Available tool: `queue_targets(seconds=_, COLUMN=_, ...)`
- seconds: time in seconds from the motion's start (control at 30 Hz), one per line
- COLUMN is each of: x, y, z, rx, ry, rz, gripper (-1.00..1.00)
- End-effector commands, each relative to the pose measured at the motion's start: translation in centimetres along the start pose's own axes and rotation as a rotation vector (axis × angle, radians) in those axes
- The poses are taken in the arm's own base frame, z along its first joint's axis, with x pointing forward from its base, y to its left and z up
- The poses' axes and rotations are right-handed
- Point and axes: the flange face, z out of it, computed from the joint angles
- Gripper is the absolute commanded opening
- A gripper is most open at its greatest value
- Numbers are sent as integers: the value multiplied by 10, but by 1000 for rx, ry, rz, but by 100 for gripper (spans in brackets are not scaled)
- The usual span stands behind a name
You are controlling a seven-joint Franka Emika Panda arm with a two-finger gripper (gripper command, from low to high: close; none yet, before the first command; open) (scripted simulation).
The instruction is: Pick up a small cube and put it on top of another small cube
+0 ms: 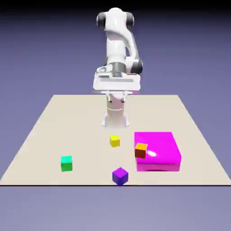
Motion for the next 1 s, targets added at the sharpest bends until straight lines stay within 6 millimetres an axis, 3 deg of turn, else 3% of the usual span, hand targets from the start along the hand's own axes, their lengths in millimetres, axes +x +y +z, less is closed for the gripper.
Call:
queue_targets(seconds=0.0, x=-3, y=19, z=15, rx=-49, ry=-55, rz=91, gripper=0)
queue_targets(seconds=0.13, x=-27, y=95, z=64, rx=-262, ry=-257, rz=451, gripper=0)
queue_targets(seconds=0.23, x=-56, y=150, z=88, rx=-436, ry=-387, rz=719, gripper=0)
queue_targets(seconds=0.43, x=-128, y=245, z=101, rx=-809, ry=-583, rz=1252, gripper=0)
queue_targets(seconds=0.5, x=-135, y=252, z=100, rx=-843, ry=-596, rz=1300, gripper=0)
queue_targets(seconds=0.97, x=-180, y=270, z=142, rx=-843, ry=-598, rz=1301, gripper=0)
